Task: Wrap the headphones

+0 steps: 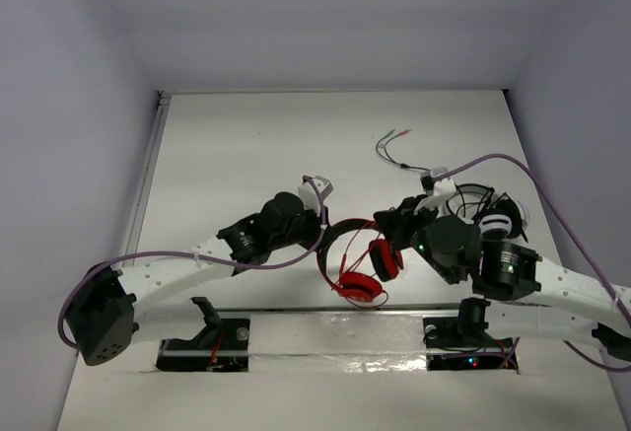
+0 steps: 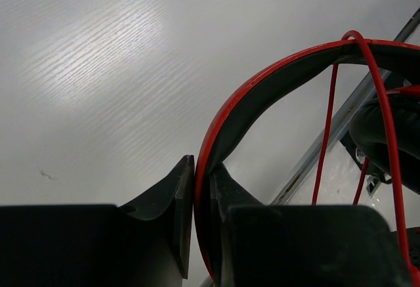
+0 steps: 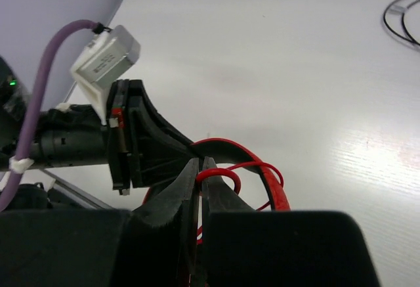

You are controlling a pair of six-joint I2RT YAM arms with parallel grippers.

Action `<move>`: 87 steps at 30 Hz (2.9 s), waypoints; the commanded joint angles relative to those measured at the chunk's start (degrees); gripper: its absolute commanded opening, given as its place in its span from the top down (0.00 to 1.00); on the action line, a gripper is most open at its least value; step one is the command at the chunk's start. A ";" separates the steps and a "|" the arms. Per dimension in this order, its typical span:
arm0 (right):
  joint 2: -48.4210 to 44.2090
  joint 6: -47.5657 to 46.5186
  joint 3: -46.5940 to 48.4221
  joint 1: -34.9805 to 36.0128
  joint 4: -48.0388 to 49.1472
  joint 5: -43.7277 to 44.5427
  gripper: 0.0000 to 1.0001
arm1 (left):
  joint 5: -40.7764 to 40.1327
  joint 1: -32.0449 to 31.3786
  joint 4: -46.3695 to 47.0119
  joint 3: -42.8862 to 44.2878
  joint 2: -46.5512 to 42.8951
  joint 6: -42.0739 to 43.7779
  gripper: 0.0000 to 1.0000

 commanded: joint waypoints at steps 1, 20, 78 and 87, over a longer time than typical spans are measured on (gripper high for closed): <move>2.28 6.06 0.42 -0.12 -2.93 6.69 1.00 | 5.33 -0.25 3.73 0.63 -2.39 -0.35 1.00; 16.43 22.68 2.88 -4.69 -10.84 20.59 0.98 | 7.28 -0.25 2.16 4.50 -4.59 -2.46 1.00; -11.51 4.40 -0.63 -14.62 1.47 -8.85 0.71 | -23.93 15.48 1.70 21.63 22.56 -3.25 1.00; -12.30 4.66 -1.08 -14.62 -0.38 -8.95 0.64 | -20.15 19.18 6.02 24.89 32.32 -2.28 1.00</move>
